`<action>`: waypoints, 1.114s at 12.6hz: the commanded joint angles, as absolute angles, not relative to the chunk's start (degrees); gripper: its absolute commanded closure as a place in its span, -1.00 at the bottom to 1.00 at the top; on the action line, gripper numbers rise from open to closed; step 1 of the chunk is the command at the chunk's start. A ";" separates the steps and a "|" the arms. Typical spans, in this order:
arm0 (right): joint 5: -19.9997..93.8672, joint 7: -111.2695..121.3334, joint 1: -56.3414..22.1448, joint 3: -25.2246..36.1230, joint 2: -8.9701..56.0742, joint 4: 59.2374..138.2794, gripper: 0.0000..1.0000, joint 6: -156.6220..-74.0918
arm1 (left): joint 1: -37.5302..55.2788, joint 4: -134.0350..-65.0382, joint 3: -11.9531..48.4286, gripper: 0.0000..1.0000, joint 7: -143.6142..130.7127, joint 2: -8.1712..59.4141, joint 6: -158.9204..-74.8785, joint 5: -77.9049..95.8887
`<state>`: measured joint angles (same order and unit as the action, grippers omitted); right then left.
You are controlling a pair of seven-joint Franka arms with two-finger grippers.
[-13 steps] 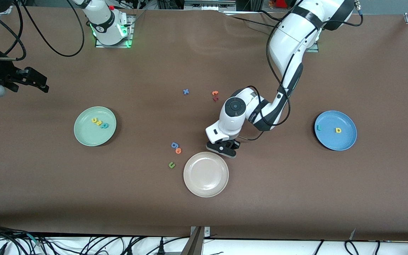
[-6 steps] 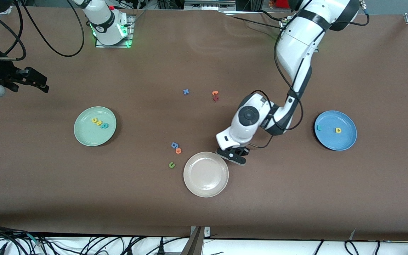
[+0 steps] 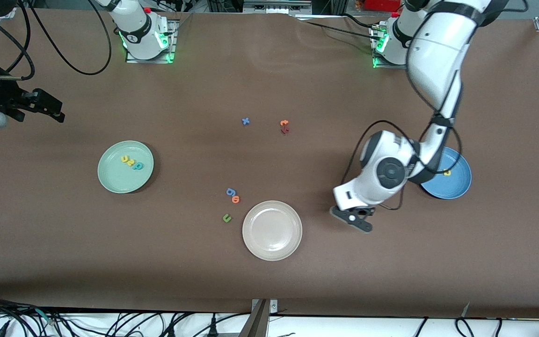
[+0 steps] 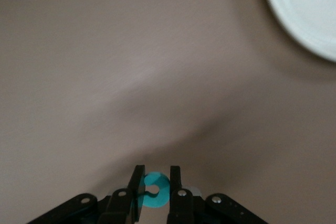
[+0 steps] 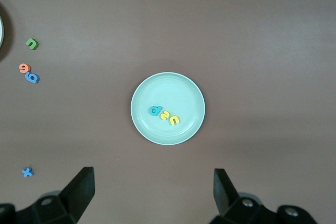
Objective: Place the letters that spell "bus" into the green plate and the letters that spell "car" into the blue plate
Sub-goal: 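Carry the cyan c to the blue plate and open the left gripper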
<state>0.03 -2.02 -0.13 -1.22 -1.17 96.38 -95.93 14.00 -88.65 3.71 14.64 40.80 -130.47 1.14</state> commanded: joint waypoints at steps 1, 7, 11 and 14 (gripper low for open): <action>0.53 -1.93 -0.62 -0.70 -1.49 96.59 -1.00 -96.06 | 9.07 -97.19 3.96 0.87 25.89 34.12 -129.29 4.30; 0.62 -1.93 -0.62 -0.70 -1.49 96.59 -1.00 -96.06 | 3.00 -105.72 -2.53 0.74 43.99 28.57 -125.95 4.22; 0.62 -1.93 -0.62 -0.70 -1.49 96.59 -1.00 -96.06 | -2.80 -108.36 -4.66 0.64 56.57 28.48 -126.38 4.22; 0.62 -1.93 -0.62 -0.70 -1.49 96.59 -1.00 -96.06 | -5.79 -109.86 -4.66 0.49 59.15 29.17 -126.56 4.57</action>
